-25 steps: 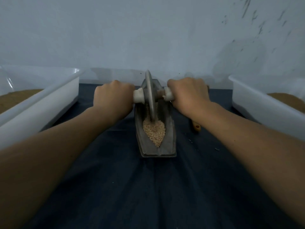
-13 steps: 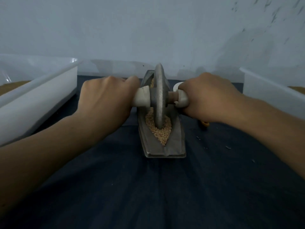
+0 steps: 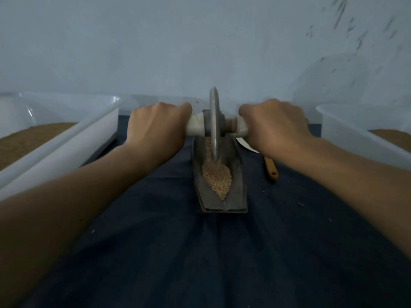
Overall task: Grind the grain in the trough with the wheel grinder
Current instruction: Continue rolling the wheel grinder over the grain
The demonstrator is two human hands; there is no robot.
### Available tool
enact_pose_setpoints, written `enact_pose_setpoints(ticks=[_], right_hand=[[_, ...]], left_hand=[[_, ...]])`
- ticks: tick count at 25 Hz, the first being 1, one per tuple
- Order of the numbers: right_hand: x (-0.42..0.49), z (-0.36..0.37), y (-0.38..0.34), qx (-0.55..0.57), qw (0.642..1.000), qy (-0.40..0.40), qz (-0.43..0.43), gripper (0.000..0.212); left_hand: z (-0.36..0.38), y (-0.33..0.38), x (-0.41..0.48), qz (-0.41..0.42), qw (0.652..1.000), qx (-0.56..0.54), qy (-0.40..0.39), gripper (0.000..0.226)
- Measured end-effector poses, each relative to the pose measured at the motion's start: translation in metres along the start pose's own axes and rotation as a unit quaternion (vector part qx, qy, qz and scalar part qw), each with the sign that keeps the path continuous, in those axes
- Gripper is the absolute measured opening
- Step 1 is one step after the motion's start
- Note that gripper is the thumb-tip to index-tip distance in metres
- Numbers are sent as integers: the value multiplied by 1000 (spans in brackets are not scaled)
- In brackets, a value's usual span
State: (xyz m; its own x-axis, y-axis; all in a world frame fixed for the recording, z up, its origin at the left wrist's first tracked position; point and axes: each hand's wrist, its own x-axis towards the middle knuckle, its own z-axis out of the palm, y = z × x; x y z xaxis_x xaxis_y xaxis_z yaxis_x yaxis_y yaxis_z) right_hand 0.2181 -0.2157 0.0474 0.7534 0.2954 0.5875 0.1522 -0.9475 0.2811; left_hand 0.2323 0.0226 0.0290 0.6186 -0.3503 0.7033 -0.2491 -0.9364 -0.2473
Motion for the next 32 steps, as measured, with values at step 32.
enact_pose_setpoints(ticks=[32], right_hand=[[-31,4,-11,-19,999,-34,-3,12]], left_hand=[[-8,11,-33,0,999,9,-41,24]])
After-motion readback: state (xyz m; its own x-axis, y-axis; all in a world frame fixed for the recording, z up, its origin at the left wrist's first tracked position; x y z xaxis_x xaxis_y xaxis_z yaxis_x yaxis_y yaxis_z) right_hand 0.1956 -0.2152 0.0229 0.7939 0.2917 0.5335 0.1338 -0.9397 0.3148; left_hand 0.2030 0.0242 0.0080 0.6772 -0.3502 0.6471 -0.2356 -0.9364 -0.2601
